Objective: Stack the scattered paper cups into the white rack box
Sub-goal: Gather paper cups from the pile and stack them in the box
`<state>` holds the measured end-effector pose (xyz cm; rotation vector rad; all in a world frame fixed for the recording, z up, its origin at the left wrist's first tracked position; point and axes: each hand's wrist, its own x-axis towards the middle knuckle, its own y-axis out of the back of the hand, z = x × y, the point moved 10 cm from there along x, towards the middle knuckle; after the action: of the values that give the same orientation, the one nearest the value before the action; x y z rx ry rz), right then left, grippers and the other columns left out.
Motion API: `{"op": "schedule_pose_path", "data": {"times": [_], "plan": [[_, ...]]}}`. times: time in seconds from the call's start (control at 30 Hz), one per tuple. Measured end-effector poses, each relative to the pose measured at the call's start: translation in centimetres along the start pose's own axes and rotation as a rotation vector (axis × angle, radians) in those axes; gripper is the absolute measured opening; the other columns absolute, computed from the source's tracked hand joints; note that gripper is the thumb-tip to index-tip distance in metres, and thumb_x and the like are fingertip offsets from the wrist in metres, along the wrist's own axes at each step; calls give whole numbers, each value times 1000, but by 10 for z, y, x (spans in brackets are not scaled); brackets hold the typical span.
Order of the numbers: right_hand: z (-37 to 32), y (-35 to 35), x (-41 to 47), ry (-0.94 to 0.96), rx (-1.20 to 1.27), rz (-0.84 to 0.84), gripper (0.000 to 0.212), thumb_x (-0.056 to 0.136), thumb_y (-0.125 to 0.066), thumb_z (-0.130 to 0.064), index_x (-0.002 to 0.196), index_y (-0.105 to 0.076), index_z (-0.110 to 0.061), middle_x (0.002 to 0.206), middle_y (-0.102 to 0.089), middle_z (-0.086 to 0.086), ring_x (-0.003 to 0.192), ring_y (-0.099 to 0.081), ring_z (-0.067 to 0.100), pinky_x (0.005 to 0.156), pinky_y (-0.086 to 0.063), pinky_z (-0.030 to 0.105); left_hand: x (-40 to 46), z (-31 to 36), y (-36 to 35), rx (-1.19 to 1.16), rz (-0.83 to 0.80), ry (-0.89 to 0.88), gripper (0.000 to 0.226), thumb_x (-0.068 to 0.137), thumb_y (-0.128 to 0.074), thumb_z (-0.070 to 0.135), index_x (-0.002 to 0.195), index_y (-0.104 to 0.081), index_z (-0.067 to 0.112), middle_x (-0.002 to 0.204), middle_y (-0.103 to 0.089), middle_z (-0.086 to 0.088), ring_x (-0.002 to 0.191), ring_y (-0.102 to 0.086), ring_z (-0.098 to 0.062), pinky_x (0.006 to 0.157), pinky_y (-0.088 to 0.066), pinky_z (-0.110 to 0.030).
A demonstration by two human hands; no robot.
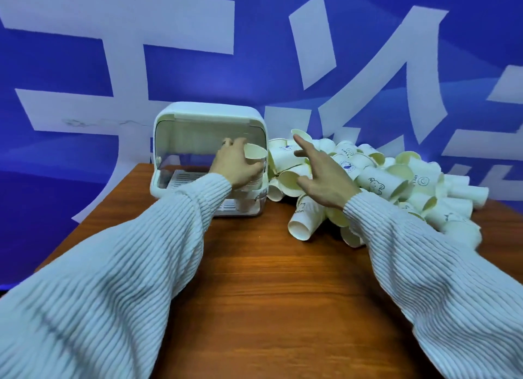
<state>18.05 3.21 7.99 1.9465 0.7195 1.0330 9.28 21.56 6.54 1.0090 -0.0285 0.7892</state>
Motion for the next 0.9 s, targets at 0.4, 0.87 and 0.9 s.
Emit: {"op": "schedule_pose_path", "data": {"times": [0.4,0.87,0.9], "plan": [[74,72,-105,-157,-64,115,69,91,-59,-18,157,-40,-23,145,-58,3,135,-50,16,112,-38,34,-73,103,-48,123,150,-442,69,84,-45,64,136,-58,21,148,-47,-9,148,-24,-35,116,-21,-55],[178,98,-277,-629,-135,52,57,92,-63,-28,148,-53,-21,144,-59,5,124,-60,23,106,-47,39,-149,262,-187,333,-84,-650,62,83,-61,47,135,-56,12,137,-54,-18,134,-37,-38,104,-34,-53],[181,95,-277,-647,-101,67,55,93,-64,-31,146,-55,-22,143,-61,4,123,-61,23,105,-47,38,-149,261,-188,400,-54,-658,61,82,-63,45,132,-57,10,134,-55,-19,131,-39,-38,102,-35,-52]]}}
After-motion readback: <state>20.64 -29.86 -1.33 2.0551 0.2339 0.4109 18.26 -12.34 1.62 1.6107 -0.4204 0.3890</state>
